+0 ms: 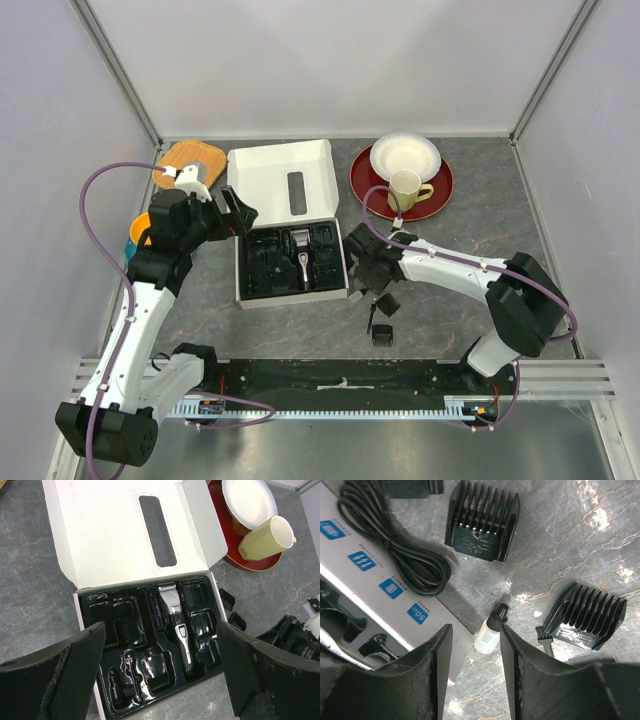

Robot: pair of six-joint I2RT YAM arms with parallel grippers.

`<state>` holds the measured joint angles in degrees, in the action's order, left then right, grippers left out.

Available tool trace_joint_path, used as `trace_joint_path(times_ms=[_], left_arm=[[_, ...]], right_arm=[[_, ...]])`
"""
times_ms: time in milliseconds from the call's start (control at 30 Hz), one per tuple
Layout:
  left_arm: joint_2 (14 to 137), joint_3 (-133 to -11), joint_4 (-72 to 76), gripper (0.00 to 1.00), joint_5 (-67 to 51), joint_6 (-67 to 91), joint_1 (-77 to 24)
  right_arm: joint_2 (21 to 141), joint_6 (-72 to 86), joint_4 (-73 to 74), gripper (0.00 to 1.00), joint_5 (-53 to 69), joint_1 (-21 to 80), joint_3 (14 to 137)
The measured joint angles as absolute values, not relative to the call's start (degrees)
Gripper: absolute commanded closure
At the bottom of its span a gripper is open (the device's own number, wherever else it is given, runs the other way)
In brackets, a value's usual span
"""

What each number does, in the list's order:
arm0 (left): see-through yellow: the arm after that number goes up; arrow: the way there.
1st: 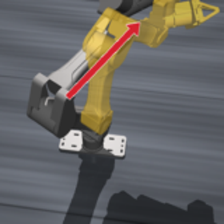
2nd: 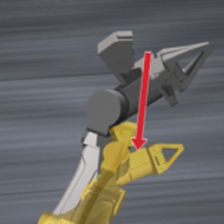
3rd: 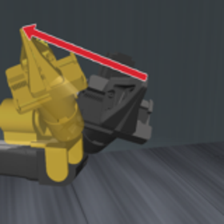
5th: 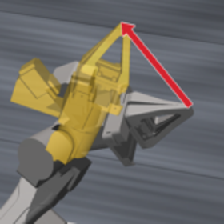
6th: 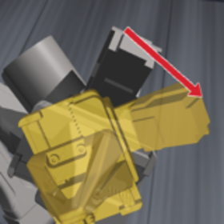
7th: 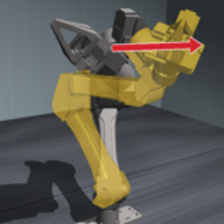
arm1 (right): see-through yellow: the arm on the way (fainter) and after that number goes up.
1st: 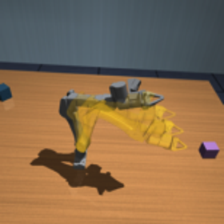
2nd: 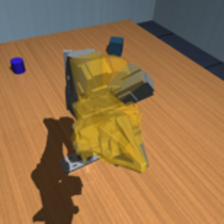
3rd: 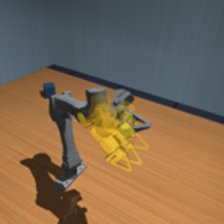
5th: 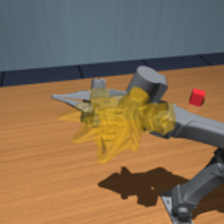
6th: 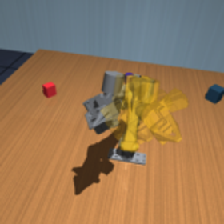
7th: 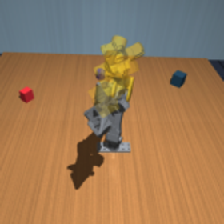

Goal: Sort the hair-cutting tools

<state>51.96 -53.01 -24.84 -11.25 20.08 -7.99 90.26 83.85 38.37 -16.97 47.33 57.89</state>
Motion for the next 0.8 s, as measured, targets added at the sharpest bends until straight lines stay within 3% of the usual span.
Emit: trace_joint_path(times_ms=[333, 533, 800], left_arm=[[51.96, -53.01, -24.77, 0.03, -11.14, 20.08, -7.99], [51.96, -53.01, -24.77, 0.04, -11.42, 20.08, -7.99], [53.84, -53.01, -24.71, 0.08, -19.33, 22.06, -8.49]], right_arm=[[96.51, 84.86, 38.7, 0.56, -13.82, 47.22, 57.89], [97.47, 84.25, 38.65, 0.91, -13.69, 47.22, 57.93], [96.97, 79.81, 38.54, 0.96, -14.87, 47.22, 58.54]])
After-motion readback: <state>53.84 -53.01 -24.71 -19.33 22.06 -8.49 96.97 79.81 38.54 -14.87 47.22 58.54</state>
